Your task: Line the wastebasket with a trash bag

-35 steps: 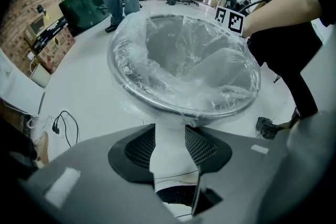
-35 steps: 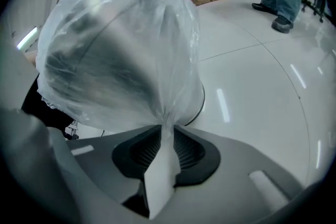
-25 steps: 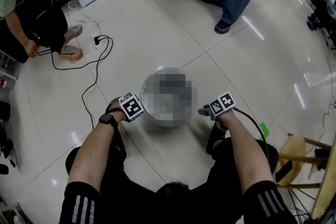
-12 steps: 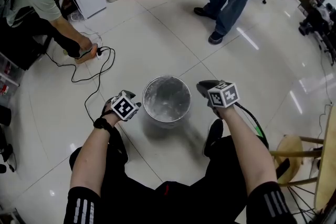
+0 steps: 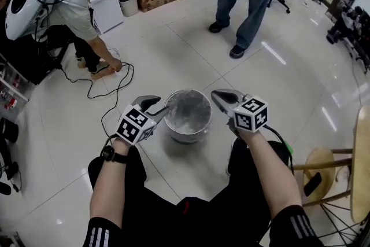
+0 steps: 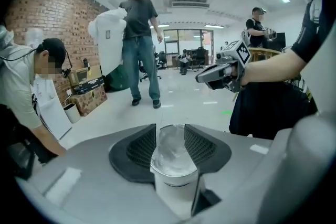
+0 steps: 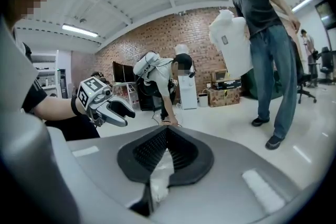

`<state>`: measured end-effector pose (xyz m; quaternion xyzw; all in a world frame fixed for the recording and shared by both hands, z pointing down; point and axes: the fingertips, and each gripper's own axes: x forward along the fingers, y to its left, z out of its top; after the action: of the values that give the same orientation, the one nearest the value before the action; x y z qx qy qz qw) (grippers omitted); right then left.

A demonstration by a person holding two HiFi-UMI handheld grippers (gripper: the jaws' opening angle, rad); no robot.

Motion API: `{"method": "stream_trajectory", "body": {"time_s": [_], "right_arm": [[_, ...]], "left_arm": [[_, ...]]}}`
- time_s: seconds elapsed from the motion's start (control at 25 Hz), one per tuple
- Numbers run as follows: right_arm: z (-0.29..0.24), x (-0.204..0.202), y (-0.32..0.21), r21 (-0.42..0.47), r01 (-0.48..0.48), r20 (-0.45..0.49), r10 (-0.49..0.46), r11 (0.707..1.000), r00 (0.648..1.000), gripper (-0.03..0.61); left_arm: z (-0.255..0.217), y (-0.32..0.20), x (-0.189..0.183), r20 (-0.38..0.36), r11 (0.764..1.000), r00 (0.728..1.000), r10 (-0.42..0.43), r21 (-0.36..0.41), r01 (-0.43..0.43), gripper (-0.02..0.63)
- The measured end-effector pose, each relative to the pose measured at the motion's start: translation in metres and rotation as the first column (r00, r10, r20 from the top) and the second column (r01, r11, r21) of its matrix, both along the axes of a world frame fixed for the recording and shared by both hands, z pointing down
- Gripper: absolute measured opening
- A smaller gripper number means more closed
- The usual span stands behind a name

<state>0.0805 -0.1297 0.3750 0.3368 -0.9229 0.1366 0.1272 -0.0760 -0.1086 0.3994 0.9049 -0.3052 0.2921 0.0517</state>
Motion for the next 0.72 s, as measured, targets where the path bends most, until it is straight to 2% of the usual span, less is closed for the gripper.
{"method": "stream_trajectory", "body": {"time_s": [0.16, 0.32, 0.48, 0.72], "right_arm": [[-0.002, -0.009, 0.026, 0.010, 0.031, 0.023, -0.031, 0.999, 0.999, 0.006], [0.019, -0.008, 0.044, -0.013, 0.034, 0.021, -0.034, 0.999, 0.999, 0.006], [0.040, -0.008, 0.038, -0.063, -0.007, 0.058, 0.010, 0.998, 0.998, 0.006], [0.044, -0.017, 0.039, -0.042, 0.019, -0.010, -0.019, 0.999, 1.000, 0.006]], "left_arm": [[0.001, 0.033, -0.002, 0.007, 0.999, 0.999, 0.031, 0.037, -0.031, 0.163], [0.017, 0.047, 0.000, -0.017, 0.999, 0.999, 0.038, -0.010, -0.038, 0.164], [0.031, 0.049, -0.001, -0.022, 0.999, 0.999, 0.024, -0.038, -0.024, 0.164], [0.027, 0.050, 0.007, -0.052, 0.999, 0.998, 0.044, -0.028, -0.045, 0.164]]}}
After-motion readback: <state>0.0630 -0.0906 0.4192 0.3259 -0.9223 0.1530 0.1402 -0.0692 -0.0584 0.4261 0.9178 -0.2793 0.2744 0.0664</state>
